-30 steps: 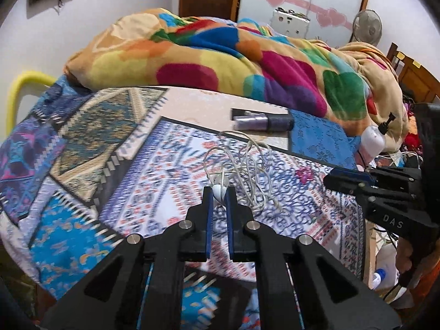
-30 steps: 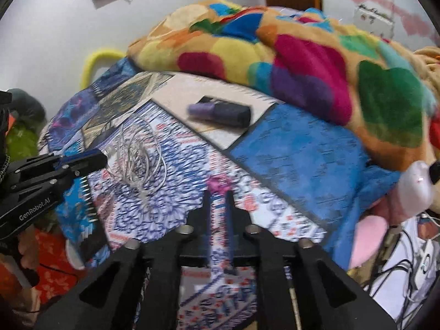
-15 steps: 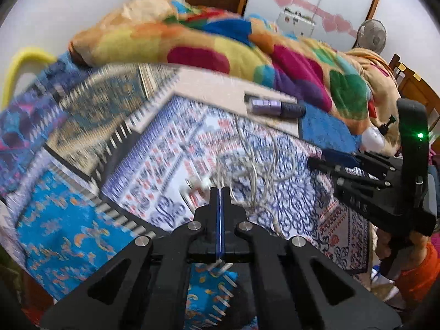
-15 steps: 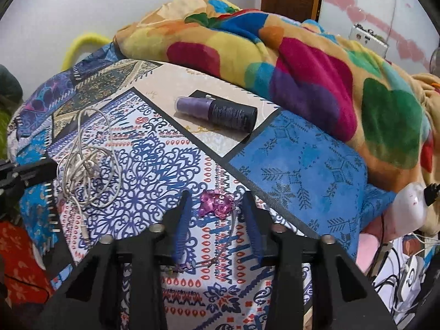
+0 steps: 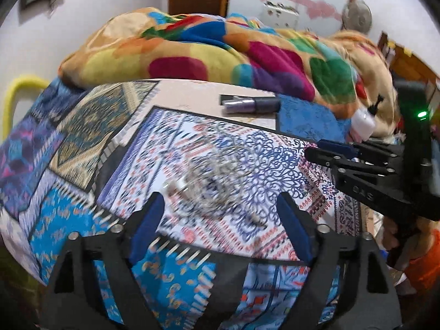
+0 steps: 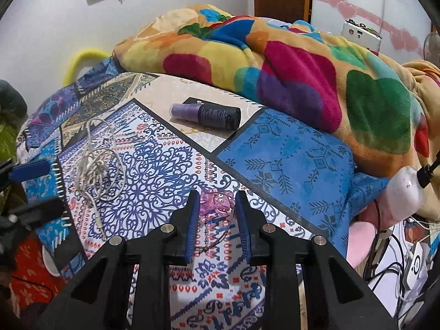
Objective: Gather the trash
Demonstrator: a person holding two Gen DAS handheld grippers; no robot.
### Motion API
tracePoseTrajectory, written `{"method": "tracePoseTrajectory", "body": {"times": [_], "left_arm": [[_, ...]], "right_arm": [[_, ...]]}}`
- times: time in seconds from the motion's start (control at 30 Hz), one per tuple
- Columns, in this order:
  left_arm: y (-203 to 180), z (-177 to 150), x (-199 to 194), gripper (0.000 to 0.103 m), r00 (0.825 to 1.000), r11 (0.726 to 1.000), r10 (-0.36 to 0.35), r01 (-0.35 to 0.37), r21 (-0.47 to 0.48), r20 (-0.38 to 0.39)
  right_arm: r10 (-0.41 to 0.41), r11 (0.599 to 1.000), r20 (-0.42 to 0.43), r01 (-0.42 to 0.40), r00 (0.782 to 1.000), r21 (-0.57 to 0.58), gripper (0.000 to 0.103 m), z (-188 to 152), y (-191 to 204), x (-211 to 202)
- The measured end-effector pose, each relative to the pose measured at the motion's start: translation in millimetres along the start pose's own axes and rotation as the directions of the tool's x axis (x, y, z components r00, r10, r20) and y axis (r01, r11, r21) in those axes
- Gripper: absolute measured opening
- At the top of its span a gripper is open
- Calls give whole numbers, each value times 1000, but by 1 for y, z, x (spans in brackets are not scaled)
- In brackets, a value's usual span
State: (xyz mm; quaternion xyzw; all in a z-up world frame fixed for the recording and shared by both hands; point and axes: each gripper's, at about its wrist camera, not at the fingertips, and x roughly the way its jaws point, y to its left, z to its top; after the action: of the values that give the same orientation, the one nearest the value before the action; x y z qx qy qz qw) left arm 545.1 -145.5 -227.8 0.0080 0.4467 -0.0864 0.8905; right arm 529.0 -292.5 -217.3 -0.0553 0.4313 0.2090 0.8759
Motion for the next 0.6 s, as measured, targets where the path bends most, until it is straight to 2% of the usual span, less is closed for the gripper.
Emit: {"method": "tracePoseTrajectory", "body": {"times": [0.13, 0.27, 0.3, 0.4, 0.5, 0.6], "left_arm": [[-11, 14, 34, 84, 995, 996, 81, -79, 38, -58], [-7, 16, 54, 84, 990, 995, 93, -95, -11, -107], [-6, 16, 55, 84, 988, 992, 119, -122, -24, -99], [-1, 15, 60, 84, 989, 989, 125, -132, -73, -83], [3, 11, 62, 73, 992, 987, 113, -119, -106, -62], [3, 10, 59, 48, 993, 989, 113, -117, -96, -38]], "right_arm": [[6, 1000, 2, -6, 1000, 1, 24, -2, -1, -1], [15, 1000, 20, -15, 1000, 11, 24, -2, -4, -3], [17, 1000, 23, -17, 1000, 13, 24, -2, -5, -3], [28, 999, 36, -29, 999, 33, 24, -1, -7, -3], [35, 998, 44, -38, 998, 47, 24, 0, -7, -3], [42, 998, 47, -44, 998, 46, 24, 1, -7, -4]]}}
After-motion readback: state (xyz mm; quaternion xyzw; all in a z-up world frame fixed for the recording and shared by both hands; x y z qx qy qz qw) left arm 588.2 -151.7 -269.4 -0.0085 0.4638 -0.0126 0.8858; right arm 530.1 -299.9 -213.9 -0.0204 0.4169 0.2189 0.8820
